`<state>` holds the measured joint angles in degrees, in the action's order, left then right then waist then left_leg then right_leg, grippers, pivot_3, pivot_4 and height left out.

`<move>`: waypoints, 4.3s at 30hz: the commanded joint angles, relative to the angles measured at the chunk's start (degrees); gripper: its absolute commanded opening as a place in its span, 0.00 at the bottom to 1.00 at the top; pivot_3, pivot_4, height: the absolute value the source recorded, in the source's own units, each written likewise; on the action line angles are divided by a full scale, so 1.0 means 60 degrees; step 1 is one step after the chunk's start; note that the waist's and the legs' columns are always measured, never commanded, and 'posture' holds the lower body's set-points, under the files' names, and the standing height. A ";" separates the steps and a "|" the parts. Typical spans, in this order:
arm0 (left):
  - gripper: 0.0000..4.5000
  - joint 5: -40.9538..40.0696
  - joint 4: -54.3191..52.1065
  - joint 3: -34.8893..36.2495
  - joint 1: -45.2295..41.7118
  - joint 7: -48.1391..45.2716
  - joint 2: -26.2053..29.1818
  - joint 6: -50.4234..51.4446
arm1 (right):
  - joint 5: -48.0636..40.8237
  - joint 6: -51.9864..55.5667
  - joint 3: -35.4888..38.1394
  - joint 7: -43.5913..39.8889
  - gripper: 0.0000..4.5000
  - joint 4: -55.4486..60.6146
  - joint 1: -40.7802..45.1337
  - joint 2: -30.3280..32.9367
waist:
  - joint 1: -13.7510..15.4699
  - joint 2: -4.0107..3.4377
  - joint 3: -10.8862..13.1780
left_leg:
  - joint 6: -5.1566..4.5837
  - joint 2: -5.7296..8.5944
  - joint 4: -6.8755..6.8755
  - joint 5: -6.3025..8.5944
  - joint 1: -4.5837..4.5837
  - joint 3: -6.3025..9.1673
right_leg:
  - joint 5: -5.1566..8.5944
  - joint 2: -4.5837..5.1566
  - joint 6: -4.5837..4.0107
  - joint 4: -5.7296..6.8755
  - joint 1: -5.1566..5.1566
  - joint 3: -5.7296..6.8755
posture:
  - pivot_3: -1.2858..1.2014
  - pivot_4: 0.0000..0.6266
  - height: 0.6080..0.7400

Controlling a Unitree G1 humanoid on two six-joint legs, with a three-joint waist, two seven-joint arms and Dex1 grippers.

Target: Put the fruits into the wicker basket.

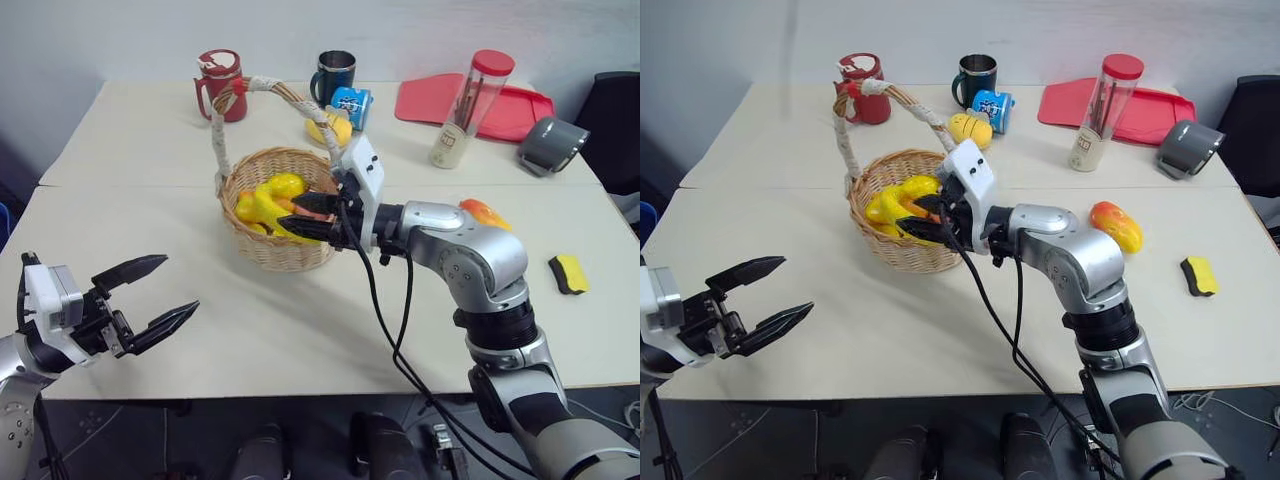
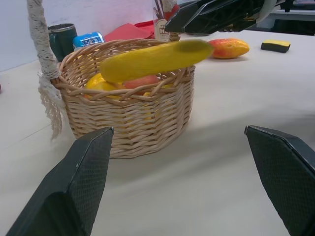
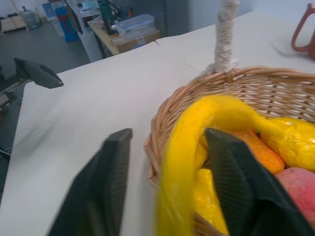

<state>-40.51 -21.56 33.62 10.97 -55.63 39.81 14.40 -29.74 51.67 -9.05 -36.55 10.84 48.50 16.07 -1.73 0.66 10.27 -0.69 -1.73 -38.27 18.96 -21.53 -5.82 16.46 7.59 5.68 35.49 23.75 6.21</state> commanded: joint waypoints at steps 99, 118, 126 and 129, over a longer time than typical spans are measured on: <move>1.00 -0.0264 -0.0812 -0.0694 -0.0888 0.1340 -0.0451 0.0233 | 0.2683 -0.0387 -0.1212 -0.0214 0.66 -0.4000 0.3325 -0.0939 | -0.0076 -0.0045 0.0013 | -0.0020 -0.0057 -0.0126 0.0088 0.0000 -0.0126 | -0.0017 -0.0013 0.0013 0.0040 0.0038 -0.0009 | 0.52 0.24 1.00; 1.00 -0.0431 -0.0872 -0.0316 -0.0699 0.1355 -0.0398 0.0188 | -0.0339 -0.2324 0.0795 -0.4629 0.99 -0.0431 -0.0450 0.1128 | -0.0037 -0.0031 0.0006 | -0.0054 -0.0041 -0.0138 0.0087 -0.0104 -0.0149 | -0.0032 -0.0005 0.0040 0.0035 0.0135 -0.0001 | 0.52 0.24 1.00; 1.00 -0.0810 -0.0919 -0.0013 -0.0702 0.1487 -0.0409 0.0350 | 0.1464 -0.7072 0.1226 -0.5322 0.99 -0.5859 0.1224 0.1616 | -0.0191 -0.0032 0.0010 | -0.0051 -0.0043 -0.0138 0.0077 -0.0071 -0.0185 | -0.0038 -0.0014 0.0046 0.0053 0.0133 -0.0025 | 0.52 0.24 1.00; 1.00 -0.0809 -0.0874 -0.0059 -0.0776 0.1500 -0.0421 0.0384 | 0.1610 -0.7930 0.1204 -0.5674 0.99 -0.7668 0.2228 0.1007 | -0.0281 -0.0035 0.0012 | -0.0035 -0.0061 -0.0135 0.0068 -0.0072 -0.0186 | -0.0033 -0.0024 0.0037 0.0063 0.0140 -0.0025 | 0.52 0.24 1.00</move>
<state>-44.32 -26.11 32.58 6.52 -46.98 37.00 16.94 -20.31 7.95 -2.44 -69.23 -31.67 59.63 23.13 -3.42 0.45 10.34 -0.89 -2.14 -39.08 19.37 -21.96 -6.91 16.27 7.43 5.86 35.87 24.58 6.08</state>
